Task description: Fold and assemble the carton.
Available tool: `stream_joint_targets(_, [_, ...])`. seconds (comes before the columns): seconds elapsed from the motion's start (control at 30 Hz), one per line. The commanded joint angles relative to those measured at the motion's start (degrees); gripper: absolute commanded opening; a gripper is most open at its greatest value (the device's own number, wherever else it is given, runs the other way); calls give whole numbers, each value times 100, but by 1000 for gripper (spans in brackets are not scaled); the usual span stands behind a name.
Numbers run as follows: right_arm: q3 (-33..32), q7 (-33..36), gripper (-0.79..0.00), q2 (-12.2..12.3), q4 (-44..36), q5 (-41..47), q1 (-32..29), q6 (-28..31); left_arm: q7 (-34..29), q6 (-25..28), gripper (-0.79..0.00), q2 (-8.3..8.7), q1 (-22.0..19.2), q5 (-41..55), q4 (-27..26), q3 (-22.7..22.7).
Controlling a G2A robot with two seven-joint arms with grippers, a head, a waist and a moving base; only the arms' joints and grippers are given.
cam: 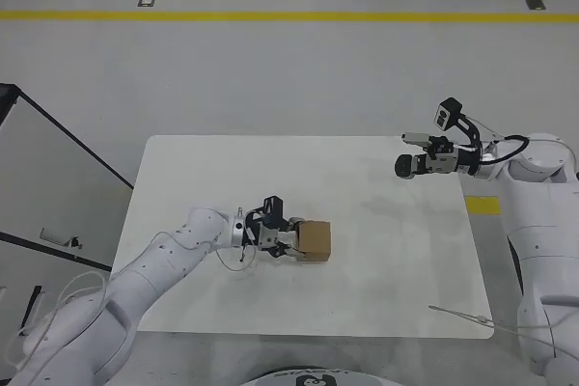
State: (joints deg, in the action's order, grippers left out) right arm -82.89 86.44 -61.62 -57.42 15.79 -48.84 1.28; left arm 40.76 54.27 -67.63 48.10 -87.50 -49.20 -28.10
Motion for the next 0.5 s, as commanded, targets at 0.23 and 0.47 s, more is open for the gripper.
stream_joint_targets(0.23, [0,0,0,0,0,0,0,0,434,-135,-785,-177,-84,-225,472,174])
stream_joint_targets(0.47, [0,0,0,0,0,0,0,0,666,-218,-785,-278,-117,-345,699,260])
